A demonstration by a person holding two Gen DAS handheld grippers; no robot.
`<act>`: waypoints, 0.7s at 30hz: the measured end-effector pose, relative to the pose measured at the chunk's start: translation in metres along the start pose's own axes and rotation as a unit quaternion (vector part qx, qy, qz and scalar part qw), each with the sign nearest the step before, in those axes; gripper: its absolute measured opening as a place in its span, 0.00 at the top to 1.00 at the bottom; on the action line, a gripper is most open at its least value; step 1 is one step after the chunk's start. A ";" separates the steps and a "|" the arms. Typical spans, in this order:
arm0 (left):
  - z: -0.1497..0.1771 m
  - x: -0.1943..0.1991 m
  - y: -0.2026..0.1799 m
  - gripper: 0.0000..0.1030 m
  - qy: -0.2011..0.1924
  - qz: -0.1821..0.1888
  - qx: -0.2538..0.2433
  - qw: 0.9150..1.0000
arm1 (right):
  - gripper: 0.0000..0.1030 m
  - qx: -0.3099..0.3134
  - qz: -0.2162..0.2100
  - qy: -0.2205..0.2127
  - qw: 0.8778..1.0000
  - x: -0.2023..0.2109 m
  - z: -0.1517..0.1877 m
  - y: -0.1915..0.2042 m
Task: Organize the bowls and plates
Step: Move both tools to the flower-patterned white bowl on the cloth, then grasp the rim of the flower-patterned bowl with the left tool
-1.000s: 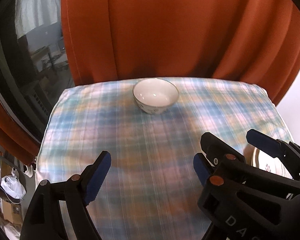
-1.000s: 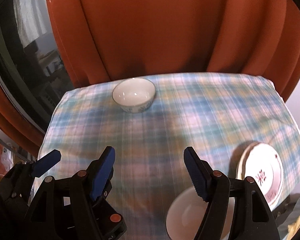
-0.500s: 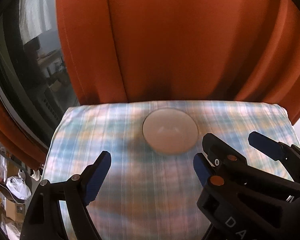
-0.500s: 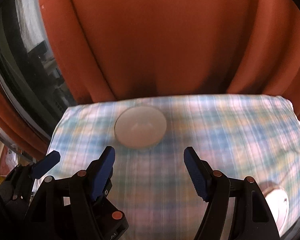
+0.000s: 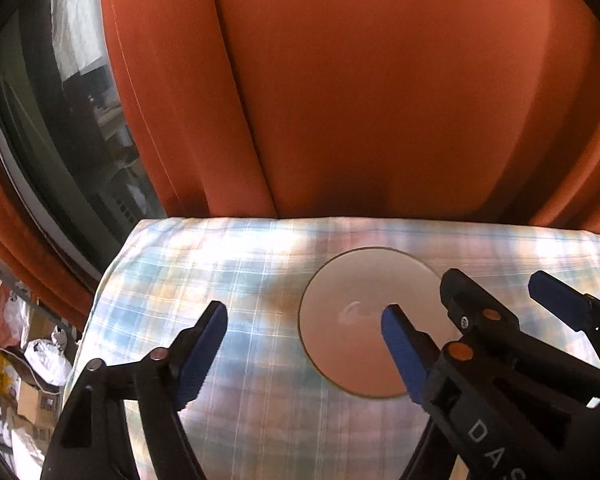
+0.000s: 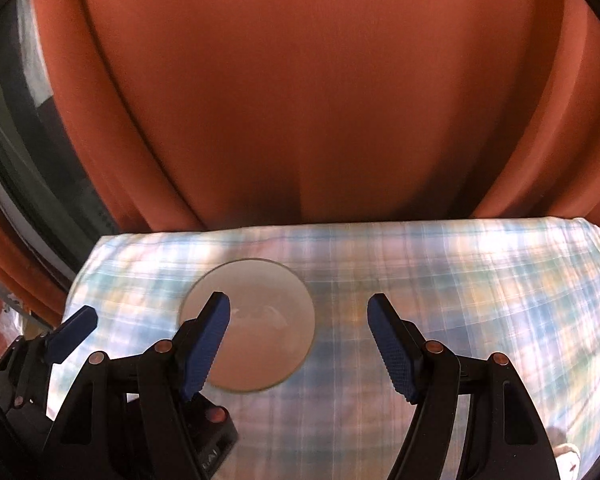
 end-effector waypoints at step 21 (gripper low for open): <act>0.022 -0.071 -0.004 0.75 0.049 0.011 0.022 0.999 | 0.75 0.008 -0.011 0.055 0.998 -0.078 0.020 -0.002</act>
Point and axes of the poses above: each gripper's, at about its wrist camera, not at the fingertips, and x roughly against the way its jaws point, y to its left, z to its underside, the point moved 3 cm from there along -x, roughly the way its jaws point, and after that the axes turned 5 degrees about -y, right-handed, at the moved point
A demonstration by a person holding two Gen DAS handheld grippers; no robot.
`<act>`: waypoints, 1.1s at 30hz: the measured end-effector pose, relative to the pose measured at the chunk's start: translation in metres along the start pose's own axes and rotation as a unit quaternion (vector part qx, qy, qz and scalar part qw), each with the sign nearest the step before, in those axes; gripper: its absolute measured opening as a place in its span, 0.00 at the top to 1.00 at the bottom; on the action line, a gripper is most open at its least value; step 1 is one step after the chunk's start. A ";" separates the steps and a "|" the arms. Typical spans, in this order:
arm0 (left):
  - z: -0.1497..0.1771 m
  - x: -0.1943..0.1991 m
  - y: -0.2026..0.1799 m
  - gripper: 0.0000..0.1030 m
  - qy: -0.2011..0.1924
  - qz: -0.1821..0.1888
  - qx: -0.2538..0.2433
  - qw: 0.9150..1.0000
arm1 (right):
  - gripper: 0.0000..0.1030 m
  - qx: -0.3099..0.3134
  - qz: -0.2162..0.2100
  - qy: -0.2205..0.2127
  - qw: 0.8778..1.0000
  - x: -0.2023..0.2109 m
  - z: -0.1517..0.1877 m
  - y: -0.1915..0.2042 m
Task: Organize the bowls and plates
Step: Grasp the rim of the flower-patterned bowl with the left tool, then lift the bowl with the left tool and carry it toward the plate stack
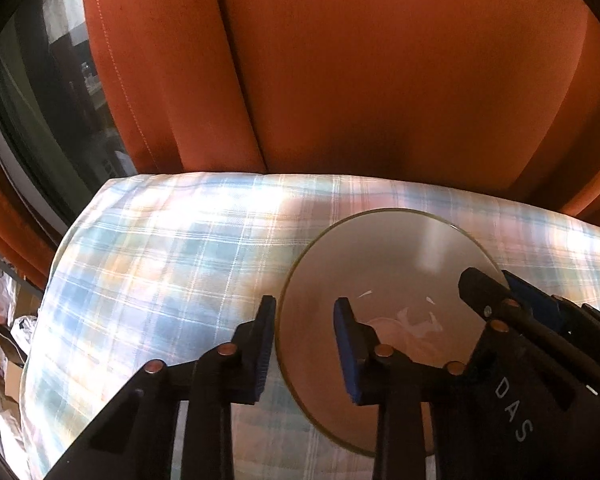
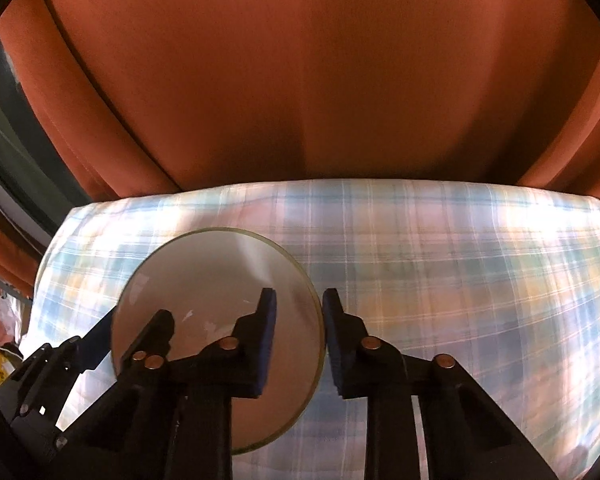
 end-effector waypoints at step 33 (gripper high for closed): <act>0.003 0.110 0.019 0.77 -0.030 0.002 0.011 0.999 | 0.81 -0.012 0.004 -0.034 0.999 0.102 0.008 0.013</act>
Point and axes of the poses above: each gripper's, at about its wrist camera, not at the fingertips, and x roughly against the way its jaws point, y to its left, z to its underside, the point moved 3 cm from there along -x, roughly the way its jaws point, and after that the axes turned 5 degrees about -y, right-handed, at the moved point
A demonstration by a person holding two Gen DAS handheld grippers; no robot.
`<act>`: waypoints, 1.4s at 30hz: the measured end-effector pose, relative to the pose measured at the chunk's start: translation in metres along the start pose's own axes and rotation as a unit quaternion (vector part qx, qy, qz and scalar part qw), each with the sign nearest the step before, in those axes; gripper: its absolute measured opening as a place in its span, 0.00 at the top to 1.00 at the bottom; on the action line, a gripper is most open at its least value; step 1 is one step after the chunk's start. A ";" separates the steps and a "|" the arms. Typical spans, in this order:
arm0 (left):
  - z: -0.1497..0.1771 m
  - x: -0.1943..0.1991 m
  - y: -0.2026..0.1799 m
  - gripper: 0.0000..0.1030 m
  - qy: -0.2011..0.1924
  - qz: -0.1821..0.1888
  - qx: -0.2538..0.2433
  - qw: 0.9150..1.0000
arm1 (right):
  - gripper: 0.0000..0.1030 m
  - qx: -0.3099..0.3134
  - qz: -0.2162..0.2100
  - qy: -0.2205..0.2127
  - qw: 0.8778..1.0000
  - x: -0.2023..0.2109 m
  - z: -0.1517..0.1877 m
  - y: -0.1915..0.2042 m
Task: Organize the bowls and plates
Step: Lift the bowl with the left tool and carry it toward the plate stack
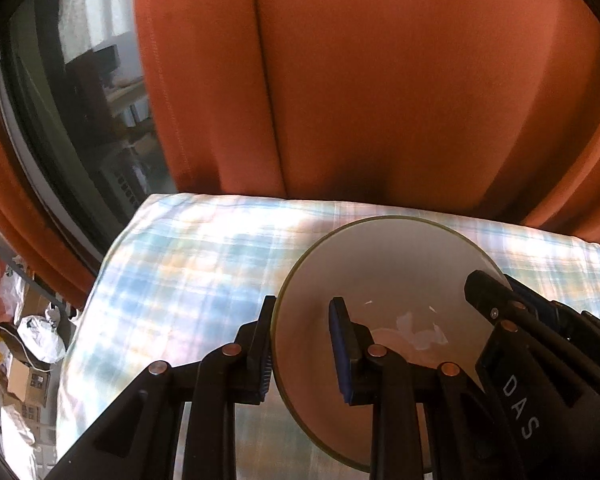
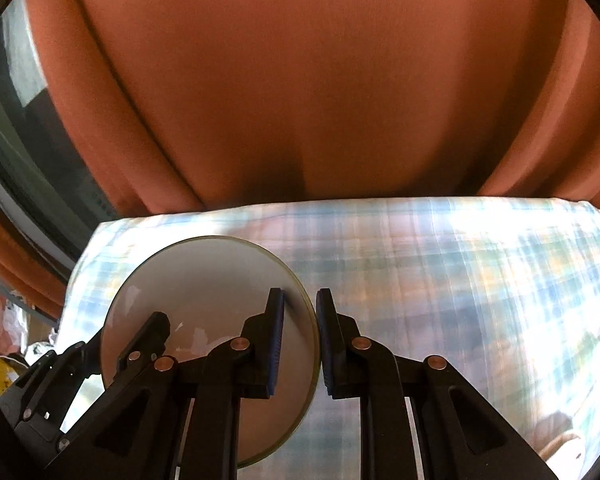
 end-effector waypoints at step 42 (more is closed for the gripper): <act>0.139 0.145 -0.040 0.77 -0.001 0.099 -0.095 0.991 | 0.81 -0.077 0.093 -0.019 0.993 0.198 0.163 -0.037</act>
Point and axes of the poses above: each gripper's, at about its wrist camera, not at the fingertips, and x roughly against the way its jaws point, y to its left, z to its underside, the point moved 3 cm from there along -x, roughly the way its jaws point, and after that the axes turned 5 degrees about -y, right-handed, at the moved point
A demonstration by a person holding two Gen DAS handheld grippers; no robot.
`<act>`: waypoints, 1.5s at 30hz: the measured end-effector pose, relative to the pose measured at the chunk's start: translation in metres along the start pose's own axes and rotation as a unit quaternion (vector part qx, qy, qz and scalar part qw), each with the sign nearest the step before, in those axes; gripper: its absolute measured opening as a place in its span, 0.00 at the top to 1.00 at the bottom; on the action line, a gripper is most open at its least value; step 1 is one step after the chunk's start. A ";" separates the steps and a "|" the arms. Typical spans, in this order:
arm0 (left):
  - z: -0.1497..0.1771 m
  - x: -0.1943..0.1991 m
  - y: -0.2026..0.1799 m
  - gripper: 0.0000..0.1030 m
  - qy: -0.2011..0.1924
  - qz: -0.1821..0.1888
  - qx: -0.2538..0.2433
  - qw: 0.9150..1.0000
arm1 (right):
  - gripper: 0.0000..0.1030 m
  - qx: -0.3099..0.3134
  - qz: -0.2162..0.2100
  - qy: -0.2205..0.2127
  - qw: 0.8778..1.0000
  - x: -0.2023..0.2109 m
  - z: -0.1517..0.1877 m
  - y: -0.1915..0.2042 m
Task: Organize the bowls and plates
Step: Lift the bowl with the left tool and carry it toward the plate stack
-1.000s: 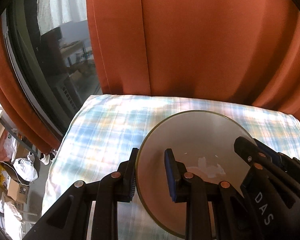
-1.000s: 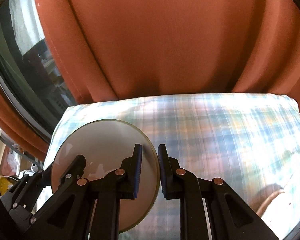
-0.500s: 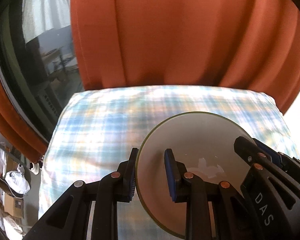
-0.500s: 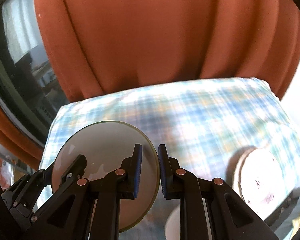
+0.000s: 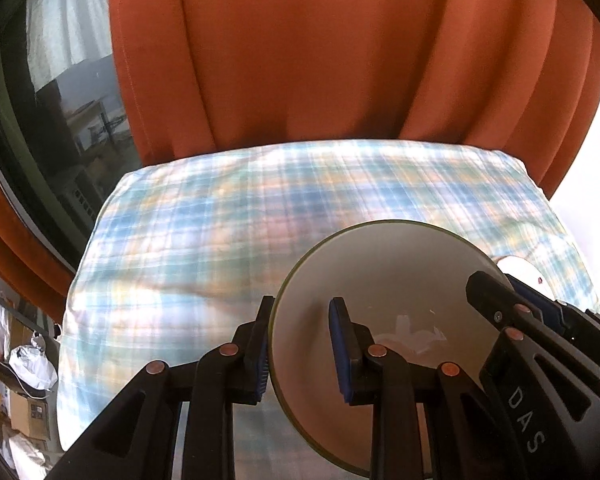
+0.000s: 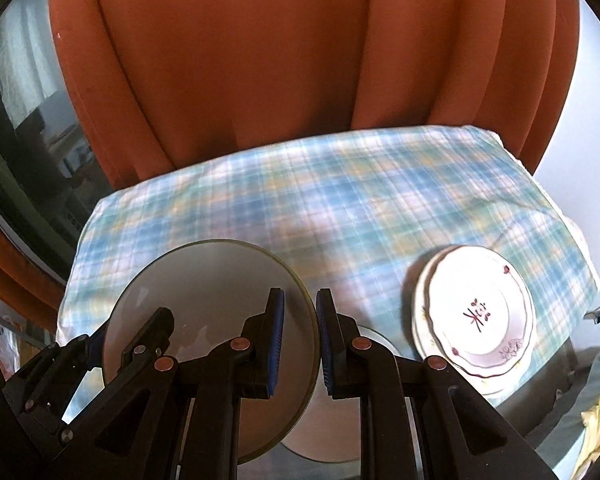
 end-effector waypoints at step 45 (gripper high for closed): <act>0.076 -0.042 -0.065 0.74 0.081 -0.107 0.103 0.986 | 0.78 0.150 -0.112 0.061 0.980 -0.067 0.047 -0.066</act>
Point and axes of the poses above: each gripper's, at about its wrist camera, not at the fingertips, and x roughly against the way its jaws point, y to its left, z to its underside, the point moved 3 cm from there along -x, roughly the way its jaws point, and after that the axes turned 5 degrees about -y, right-handed, at the moved point
